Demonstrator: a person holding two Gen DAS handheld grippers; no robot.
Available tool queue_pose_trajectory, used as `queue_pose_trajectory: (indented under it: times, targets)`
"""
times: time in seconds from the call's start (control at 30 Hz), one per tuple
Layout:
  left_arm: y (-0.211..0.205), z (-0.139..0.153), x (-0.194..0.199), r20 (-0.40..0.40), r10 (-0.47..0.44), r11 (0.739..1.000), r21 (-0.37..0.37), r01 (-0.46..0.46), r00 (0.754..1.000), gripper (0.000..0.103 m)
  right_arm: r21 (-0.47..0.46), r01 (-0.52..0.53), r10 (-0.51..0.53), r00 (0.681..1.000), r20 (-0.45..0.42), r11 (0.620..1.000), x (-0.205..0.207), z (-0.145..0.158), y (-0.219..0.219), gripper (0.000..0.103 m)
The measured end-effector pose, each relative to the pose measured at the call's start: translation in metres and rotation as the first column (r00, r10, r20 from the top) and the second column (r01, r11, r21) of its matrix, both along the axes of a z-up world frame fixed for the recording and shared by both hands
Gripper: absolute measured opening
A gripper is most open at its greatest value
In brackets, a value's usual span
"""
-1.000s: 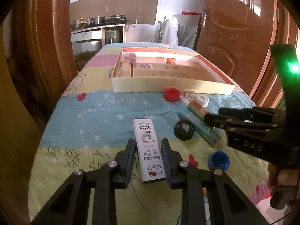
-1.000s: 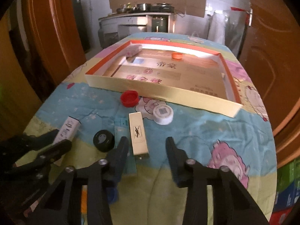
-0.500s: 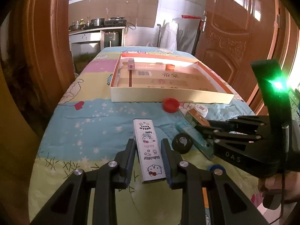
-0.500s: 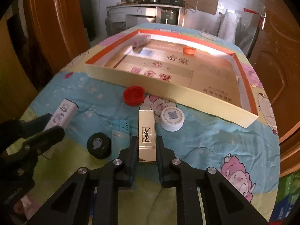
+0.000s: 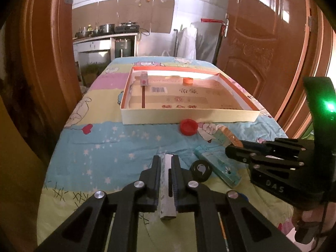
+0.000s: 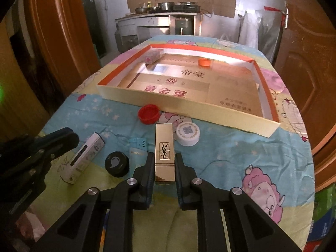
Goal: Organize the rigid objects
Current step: 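Lift the white box and gold lipstick with both grippers toward the box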
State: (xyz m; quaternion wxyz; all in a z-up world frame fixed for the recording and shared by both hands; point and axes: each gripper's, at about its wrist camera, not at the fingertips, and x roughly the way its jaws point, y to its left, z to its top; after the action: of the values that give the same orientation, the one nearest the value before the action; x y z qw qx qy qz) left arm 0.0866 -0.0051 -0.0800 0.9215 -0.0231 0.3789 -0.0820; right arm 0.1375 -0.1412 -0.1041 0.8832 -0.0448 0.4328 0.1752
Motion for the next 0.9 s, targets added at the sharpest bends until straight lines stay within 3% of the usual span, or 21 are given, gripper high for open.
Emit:
queue_pose_trajectory:
  times: [0.2,0.37,0.47,0.67,0.9]
  targets:
    - [0.004,-0.011,0.001,-0.031,-0.025,1.000,-0.013,0.025,0.999,0.011,0.015,0.009,-0.009,1.000,0.002,1.000,-0.005,0.003,-0.007,0.018]
    - [0.005,-0.016,0.000,-0.033,-0.042,0.999,-0.021,0.041,0.999,0.023,0.026,0.012,-0.012,1.000,-0.008,1.000,-0.009,-0.001,-0.011,0.018]
    - [0.001,-0.015,0.000,-0.038,-0.060,0.998,-0.021,0.059,0.997,0.023,0.042,0.020,-0.019,1.000,-0.019,0.999,-0.009,-0.003,-0.015,0.018]
    - [-0.011,-0.021,0.003,-0.060,-0.066,0.997,0.030,0.068,0.996,0.024,0.054,0.030,-0.030,0.999,-0.015,0.998,-0.011,-0.003,-0.019,0.018]
    - [0.004,-0.032,0.005,-0.069,-0.011,0.998,0.066,0.016,0.998,0.027,0.058,0.029,-0.028,1.000,-0.014,0.998,-0.012,-0.001,-0.022,0.018]
